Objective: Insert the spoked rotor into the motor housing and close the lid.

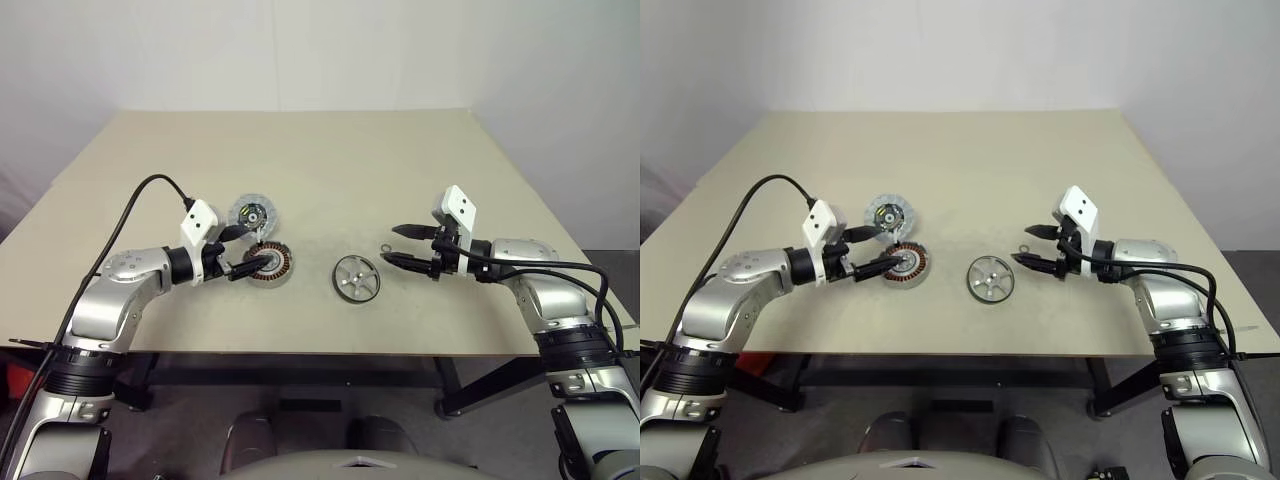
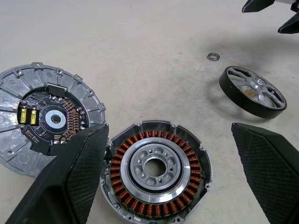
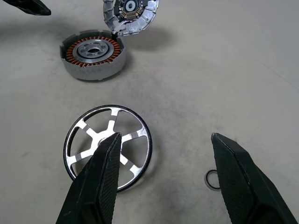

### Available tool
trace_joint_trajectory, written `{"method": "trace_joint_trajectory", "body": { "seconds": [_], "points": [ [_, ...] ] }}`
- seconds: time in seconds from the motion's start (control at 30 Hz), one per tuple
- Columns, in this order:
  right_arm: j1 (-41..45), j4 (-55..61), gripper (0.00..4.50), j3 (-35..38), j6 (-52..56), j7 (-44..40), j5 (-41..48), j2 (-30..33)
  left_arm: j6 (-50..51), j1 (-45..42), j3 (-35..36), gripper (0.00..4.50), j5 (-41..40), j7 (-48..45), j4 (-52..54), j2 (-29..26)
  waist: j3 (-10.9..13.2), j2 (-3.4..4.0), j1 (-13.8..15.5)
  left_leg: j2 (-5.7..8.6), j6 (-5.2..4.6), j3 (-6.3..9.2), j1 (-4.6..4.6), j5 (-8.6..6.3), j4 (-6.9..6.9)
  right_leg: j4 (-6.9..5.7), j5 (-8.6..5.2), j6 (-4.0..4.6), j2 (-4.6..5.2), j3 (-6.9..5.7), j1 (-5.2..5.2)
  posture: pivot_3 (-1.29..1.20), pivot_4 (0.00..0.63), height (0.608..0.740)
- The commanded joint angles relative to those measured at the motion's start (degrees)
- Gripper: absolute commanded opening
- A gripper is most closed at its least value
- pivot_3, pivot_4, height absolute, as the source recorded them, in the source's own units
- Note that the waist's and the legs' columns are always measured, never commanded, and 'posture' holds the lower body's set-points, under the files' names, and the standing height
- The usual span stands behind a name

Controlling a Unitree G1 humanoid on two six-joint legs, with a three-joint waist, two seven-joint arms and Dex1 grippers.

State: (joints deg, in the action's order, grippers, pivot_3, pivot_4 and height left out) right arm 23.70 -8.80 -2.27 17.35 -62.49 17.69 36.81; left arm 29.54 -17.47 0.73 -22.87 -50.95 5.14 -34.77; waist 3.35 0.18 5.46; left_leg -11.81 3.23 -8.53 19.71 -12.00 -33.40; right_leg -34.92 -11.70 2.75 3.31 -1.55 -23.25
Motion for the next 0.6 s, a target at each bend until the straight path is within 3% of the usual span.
{"method": "trace_joint_trajectory", "body": {
  "seconds": [0.03,0.37,0.6],
  "points": [
    [1.01,2.67,3.45,1.73,-0.3,0.53,0.71,0.6,-0.15,-0.94,0.82,4.46,-0.67,0.11,1.29,-0.06,0.0,0.0,0.0,0.0,0.0,0.0,0.0,0.0,-0.01,0.0,0.0,0.0,0.0,0.0,0.0,0.0,0.0,0.74],
    [0.33,6.1,3.45,2.81,4.91,1.9,3.91,0.19,-0.54,-1.87,0.45,4.46,-0.2,-0.04,0.19,0.05,0.0,0.0,0.01,0.0,0.0,0.0,0.0,0.0,-0.01,-0.01,0.0,0.0,0.0,0.0,0.0,0.0,0.0,0.74],
    [-0.69,15.38,3.45,6.59,24.97,4.23,17.13,-0.39,-0.83,-2.25,0.53,4.46,0.12,-0.16,-0.36,-0.24,0.0,0.01,0.1,0.0,0.01,0.01,-0.01,0.0,-0.01,-0.02,0.0,0.0,0.0,0.0,0.01,0.0,0.0,0.74]
  ]
}}
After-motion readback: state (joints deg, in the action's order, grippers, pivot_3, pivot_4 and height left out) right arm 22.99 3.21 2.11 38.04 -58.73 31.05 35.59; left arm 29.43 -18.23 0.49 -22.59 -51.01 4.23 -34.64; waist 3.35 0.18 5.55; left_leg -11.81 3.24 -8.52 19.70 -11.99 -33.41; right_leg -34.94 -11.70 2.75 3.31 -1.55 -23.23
